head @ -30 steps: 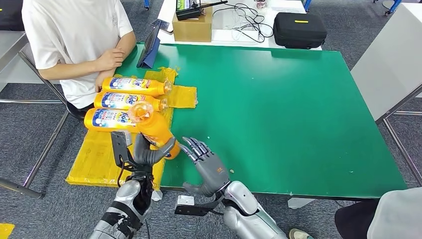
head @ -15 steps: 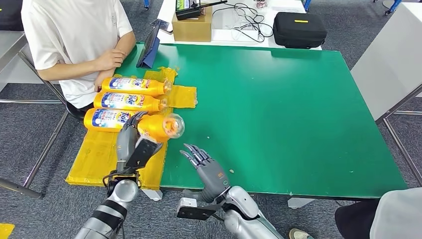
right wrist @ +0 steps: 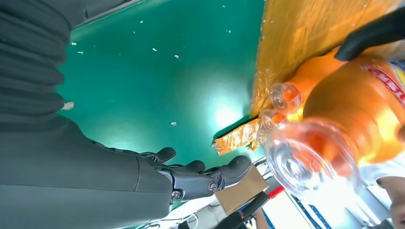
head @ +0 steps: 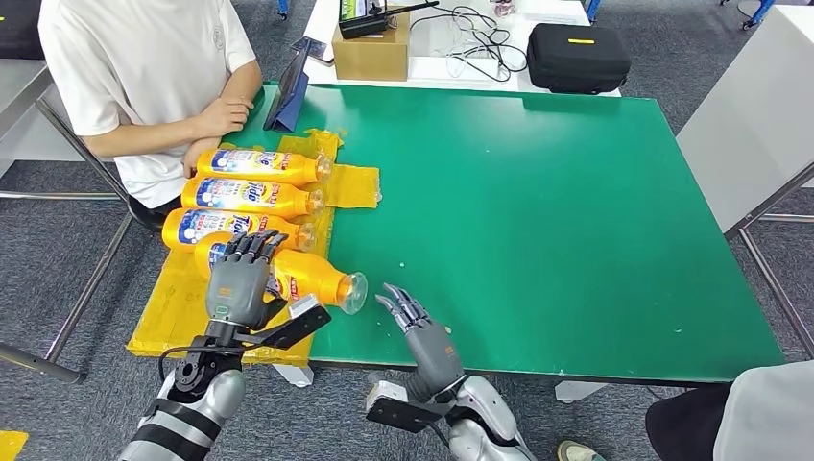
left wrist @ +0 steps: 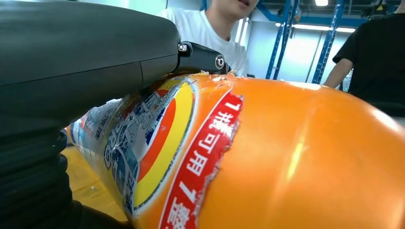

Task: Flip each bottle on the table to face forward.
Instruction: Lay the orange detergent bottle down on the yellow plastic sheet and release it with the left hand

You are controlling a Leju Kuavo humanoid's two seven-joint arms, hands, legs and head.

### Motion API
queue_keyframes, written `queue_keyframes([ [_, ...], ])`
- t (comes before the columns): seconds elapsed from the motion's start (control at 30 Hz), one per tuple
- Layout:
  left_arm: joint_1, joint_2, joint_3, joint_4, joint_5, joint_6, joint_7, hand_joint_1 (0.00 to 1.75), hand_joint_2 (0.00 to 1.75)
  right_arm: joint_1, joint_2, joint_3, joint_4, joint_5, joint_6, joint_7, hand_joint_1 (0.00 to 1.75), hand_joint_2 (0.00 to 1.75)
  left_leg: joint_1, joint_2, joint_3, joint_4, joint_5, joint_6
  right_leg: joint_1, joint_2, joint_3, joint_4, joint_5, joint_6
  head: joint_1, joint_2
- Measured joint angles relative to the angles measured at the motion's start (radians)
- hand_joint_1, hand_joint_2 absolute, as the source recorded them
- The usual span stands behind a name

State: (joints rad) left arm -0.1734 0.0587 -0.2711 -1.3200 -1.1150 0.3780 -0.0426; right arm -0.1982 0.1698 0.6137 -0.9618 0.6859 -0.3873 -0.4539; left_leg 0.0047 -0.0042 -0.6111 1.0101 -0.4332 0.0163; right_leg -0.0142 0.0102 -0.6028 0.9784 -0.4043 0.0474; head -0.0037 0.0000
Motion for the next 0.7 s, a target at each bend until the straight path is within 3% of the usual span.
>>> queue_keyframes([
  [0.3,-0.063,-0.03,-0.055,0.077,-0.038,-0.09,0.052,1.75,1.75,0.012,0.001,-0.023,-0.034,-0.006,0.068,-0.016,0.0,1.75,0.0,0.0,0.0,0.0,0.0,0.0,0.0,0.0,0.0,0.0,0.0,0.0,0.0,0.0],
  [0.7,-0.168,-0.046,-0.068,0.284,-0.168,-0.067,0.22,1.75,1.75,0.012,0.011,-0.032,-0.037,-0.019,0.084,-0.025,0.0,1.75,0.0,0.0,0.0,0.0,0.0,0.0,0.0,0.0,0.0,0.0,0.0,0.0,0.0,0.0],
])
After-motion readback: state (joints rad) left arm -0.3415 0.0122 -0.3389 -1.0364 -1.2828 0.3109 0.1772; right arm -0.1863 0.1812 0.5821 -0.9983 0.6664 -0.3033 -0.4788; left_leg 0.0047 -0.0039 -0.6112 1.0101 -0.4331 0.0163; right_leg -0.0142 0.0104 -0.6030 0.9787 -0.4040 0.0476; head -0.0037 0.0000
